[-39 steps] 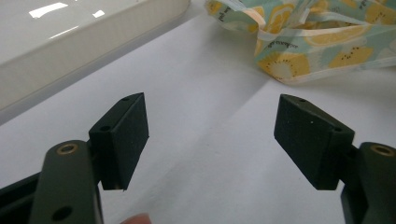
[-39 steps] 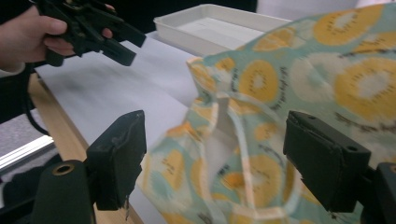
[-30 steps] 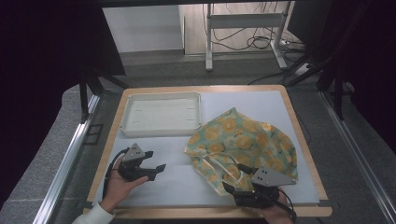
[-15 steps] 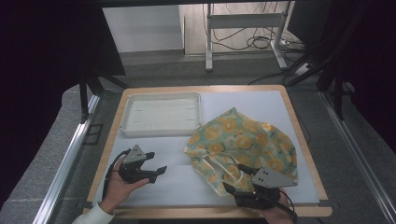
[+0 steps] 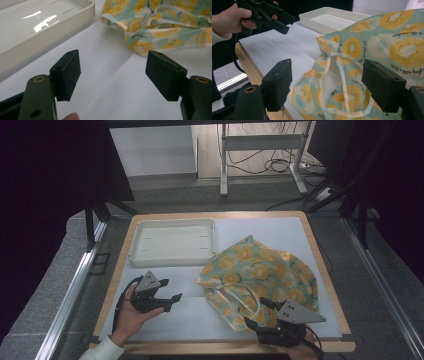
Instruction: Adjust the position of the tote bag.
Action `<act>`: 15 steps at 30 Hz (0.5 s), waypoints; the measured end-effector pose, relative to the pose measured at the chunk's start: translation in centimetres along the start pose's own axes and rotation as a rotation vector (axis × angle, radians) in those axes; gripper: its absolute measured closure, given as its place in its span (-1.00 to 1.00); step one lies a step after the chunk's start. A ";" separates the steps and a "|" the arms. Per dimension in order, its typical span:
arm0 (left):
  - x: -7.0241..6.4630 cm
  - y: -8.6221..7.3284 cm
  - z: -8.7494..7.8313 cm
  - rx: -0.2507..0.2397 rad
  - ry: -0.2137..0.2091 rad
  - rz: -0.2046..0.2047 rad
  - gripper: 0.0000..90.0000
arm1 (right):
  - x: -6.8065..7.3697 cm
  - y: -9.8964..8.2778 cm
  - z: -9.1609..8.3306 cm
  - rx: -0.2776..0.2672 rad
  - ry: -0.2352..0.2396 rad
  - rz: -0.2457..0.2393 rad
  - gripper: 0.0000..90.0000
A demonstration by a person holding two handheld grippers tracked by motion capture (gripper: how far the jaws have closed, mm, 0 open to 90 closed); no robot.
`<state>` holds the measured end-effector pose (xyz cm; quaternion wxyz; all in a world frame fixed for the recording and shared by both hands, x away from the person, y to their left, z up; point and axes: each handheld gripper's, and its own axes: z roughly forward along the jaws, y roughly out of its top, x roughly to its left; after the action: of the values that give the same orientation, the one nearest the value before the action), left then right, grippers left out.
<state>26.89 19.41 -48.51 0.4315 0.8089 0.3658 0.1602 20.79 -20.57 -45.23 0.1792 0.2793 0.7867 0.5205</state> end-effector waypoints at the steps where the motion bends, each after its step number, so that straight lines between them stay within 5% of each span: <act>1: 0.0 0.1 0.0 -0.003 -0.004 -0.005 -0.36 | 0.0 0.0 -0.1 0.003 -0.002 0.003 -0.45; 15: 0.4 0.9 -0.1 -0.017 -0.017 -0.010 -0.35 | 0.1 -0.1 -0.3 0.005 -0.020 0.010 -0.45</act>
<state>27.49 19.47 -47.75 0.4423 0.8047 0.3647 0.1545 20.52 -20.80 -45.19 0.1839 0.2888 0.7847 0.5167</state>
